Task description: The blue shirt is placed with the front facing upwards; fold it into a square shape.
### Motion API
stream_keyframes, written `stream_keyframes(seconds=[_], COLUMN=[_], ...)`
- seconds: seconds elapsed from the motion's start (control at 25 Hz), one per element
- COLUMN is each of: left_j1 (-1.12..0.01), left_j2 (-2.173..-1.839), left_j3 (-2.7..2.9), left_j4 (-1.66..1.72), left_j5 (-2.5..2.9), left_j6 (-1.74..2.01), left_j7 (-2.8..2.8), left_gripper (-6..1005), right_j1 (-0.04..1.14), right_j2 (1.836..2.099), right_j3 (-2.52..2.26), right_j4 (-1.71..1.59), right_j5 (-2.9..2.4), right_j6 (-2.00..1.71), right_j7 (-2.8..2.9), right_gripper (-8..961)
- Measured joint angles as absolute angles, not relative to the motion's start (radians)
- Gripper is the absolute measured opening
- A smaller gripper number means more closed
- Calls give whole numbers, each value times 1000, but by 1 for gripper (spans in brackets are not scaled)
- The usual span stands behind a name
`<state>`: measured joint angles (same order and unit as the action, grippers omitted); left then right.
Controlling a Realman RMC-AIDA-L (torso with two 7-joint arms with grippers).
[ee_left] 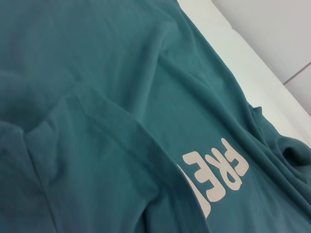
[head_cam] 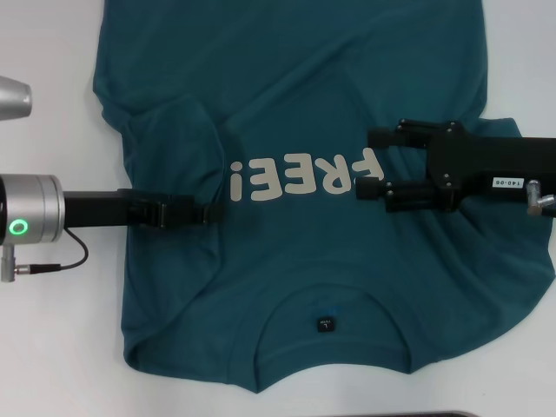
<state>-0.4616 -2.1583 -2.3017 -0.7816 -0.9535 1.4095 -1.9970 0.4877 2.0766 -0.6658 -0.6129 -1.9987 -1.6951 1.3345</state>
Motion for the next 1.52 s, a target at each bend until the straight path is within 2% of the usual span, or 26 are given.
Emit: stream_keyframes(seconds=[0.52,0.92,1.52], left_j1=[-400,-307,-293], left_j2=[-2167,-2176,-2172], left_j3=[-2257,-2023,-1946], left_j4=[-971,-1072,-1090], left_j5=[-953,-988,-1059], left_j6=[1499,1292,1277], left_j7=[-2035,-2004,-1917], left_gripper=[699,699,698], right_j1=[488,491,486], right_j2=[2077,2079,2081], right_j3=[-666,-664,-644], right_j4=[-615,-612,-612], right_j5=[-1993,-1986,-1976], right_j6=[-1695,-1695,-1698], right_j7=[1335,1336,1339], right_gripper=[915,915,916])
